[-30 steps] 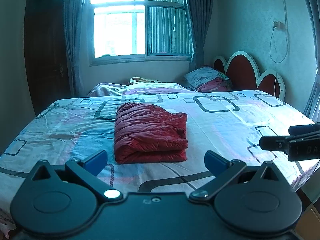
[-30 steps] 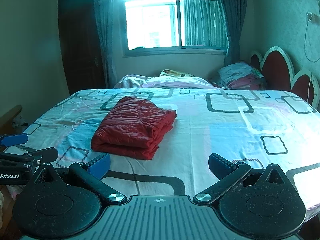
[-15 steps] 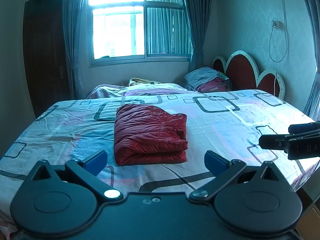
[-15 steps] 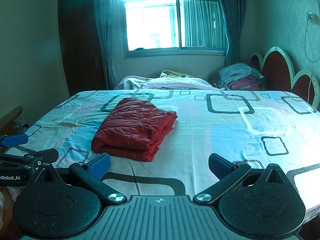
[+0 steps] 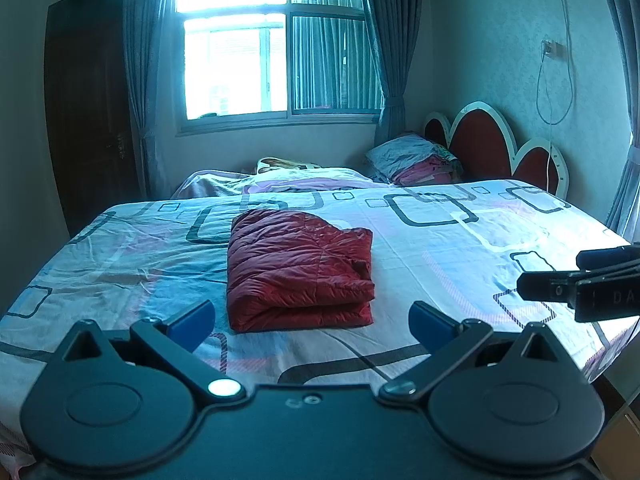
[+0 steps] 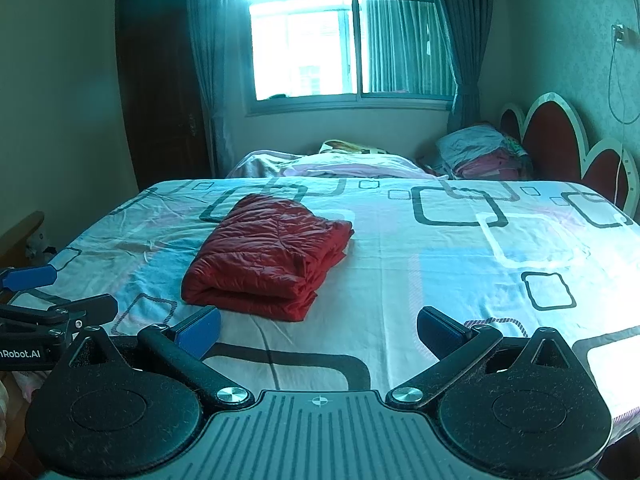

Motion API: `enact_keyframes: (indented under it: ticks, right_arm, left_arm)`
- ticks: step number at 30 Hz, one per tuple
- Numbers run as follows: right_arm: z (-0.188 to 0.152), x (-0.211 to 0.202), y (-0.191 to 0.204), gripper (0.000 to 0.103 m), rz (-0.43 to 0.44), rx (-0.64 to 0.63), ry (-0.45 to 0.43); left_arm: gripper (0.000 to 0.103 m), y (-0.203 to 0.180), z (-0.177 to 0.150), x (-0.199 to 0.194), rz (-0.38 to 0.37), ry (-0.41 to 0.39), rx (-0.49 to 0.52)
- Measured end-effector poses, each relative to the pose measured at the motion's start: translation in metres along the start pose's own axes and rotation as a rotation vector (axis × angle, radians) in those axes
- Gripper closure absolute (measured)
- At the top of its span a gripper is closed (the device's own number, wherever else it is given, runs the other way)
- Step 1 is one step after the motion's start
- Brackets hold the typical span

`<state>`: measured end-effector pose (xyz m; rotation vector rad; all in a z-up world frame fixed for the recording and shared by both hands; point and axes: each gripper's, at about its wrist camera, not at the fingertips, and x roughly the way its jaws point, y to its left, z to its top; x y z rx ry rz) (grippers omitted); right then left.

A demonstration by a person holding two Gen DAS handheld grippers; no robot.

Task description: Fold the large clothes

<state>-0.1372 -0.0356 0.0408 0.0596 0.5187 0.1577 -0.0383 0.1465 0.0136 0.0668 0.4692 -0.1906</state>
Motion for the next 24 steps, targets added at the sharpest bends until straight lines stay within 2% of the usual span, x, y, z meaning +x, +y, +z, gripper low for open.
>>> enact_keyframes:
  ticks: [20, 24]
  right_arm:
    - [0.0, 0.0, 0.001, 0.0, 0.003, -0.012, -0.007]
    - [0.001, -0.001, 0.002, 0.0, 0.002, -0.013, -0.009]
  left_arm:
    - [0.0, 0.01, 0.001, -0.001, -0.01, -0.015, -0.009]
    - [0.001, 0.012, 0.0, -0.004, 0.009, -0.035, -0.015]
